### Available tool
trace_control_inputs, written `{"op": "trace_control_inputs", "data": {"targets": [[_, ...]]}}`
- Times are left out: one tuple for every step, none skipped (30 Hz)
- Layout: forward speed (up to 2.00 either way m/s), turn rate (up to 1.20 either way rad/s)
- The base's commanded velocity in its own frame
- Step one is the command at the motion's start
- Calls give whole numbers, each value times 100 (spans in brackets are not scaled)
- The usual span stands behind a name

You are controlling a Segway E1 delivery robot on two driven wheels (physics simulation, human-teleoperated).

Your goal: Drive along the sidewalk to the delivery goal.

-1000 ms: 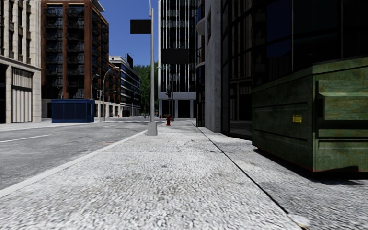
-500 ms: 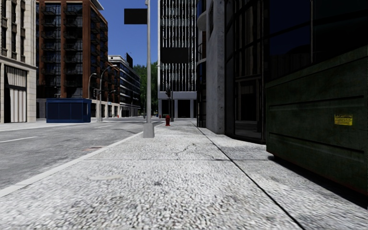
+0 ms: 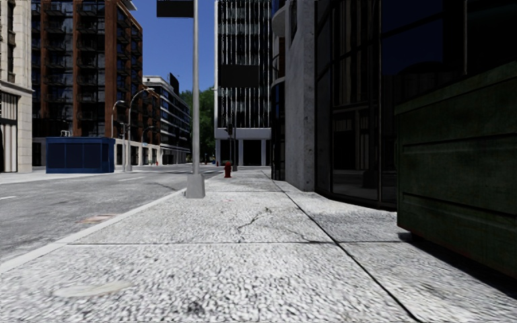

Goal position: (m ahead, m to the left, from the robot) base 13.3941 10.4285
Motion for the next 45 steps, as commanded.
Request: {"op": "trace_control_inputs", "data": {"targets": [[143, 0], [143, 0], [143, 0], [143, 0], [143, 0], [143, 0], [143, 0], [143, 0], [143, 0], [143, 0], [143, 0], [143, 0], [143, 0], [143, 0], [143, 0], [143, 0], [143, 0], [143, 0], [143, 0], [143, 0], [143, 0], [143, 0], [143, 0], [144, 0], [145, 0], [148, 0], [150, 0], [151, 0], [152, 0], [154, 0], [156, 0], [156, 0], [157, 0], [157, 0], [158, 0], [158, 0], [158, 0], [158, 0], [158, 0], [158, 0], [158, 0], [158, 0], [158, 0], [158, 0], [158, 0]]}}
